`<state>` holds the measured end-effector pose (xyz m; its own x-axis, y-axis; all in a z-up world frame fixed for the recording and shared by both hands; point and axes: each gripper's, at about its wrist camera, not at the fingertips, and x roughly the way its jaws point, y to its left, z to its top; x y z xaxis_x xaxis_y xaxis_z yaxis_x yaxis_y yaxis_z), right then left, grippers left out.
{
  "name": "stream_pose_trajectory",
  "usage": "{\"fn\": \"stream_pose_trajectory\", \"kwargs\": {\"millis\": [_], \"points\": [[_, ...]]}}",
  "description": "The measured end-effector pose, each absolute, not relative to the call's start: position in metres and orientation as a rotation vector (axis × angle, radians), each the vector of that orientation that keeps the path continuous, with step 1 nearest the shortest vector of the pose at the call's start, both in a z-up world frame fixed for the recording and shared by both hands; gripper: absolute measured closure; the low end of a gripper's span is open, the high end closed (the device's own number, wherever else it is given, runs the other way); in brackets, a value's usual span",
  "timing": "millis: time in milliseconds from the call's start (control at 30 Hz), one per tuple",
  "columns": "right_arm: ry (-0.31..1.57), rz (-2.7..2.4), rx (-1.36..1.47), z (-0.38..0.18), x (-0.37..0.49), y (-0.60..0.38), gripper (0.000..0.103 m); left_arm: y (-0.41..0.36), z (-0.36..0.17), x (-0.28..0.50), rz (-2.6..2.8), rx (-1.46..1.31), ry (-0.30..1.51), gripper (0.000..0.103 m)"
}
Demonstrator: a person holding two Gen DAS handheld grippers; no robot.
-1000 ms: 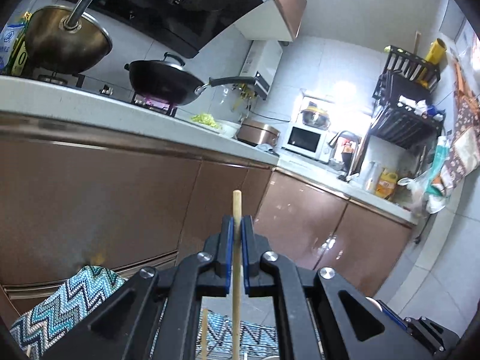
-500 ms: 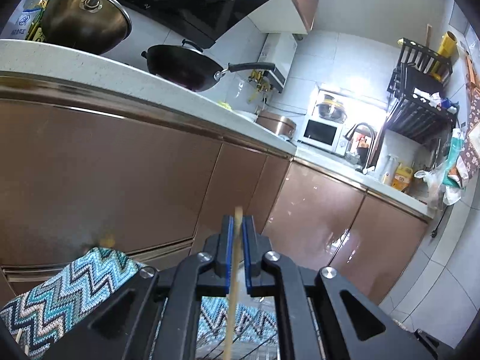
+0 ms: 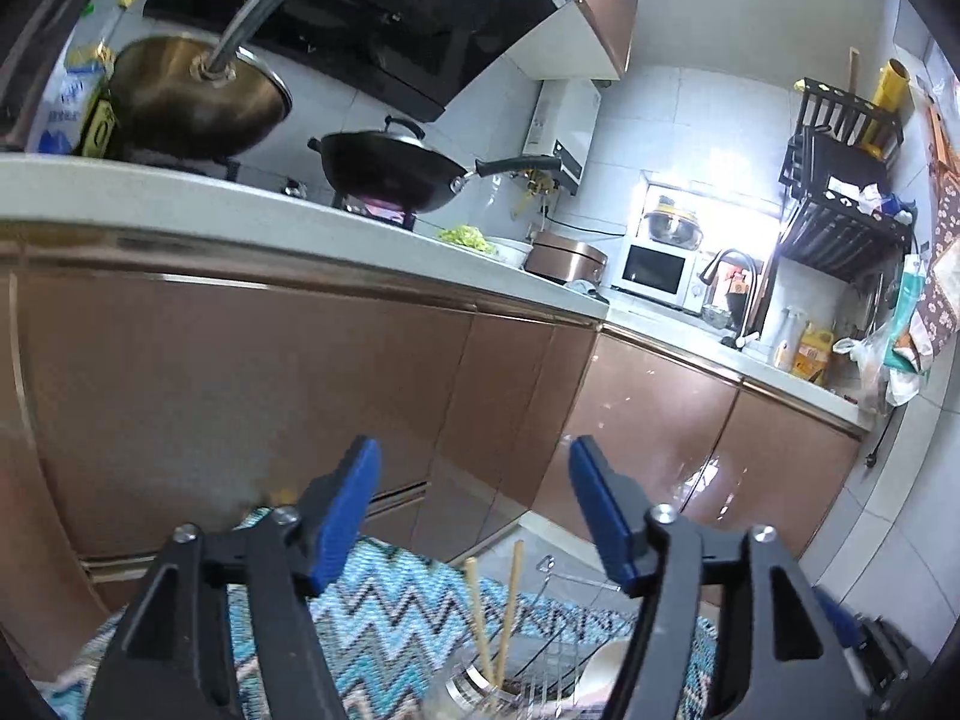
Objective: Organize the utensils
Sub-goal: 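Lift chopstick and pink spoon into the wire holder and open both tools, then withdraw both open tools from the wire holder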
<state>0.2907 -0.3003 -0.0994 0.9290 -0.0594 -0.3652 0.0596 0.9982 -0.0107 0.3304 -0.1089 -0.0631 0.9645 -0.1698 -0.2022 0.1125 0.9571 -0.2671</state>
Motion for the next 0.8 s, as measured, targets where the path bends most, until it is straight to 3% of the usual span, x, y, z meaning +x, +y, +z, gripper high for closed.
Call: {"fn": "stream_pose_trajectory", "kwargs": {"millis": [267, 800], "points": [[0.328, -0.129, 0.010, -0.066, 0.244, -0.304, 0.027, -0.081, -0.040, 0.277, -0.109, -0.195, 0.224, 0.032], [0.239, -0.188, 0.037, -0.028, 0.156, -0.305, 0.006, -0.020, -0.017, 0.183, -0.040, -0.164, 0.230, 0.027]]}}
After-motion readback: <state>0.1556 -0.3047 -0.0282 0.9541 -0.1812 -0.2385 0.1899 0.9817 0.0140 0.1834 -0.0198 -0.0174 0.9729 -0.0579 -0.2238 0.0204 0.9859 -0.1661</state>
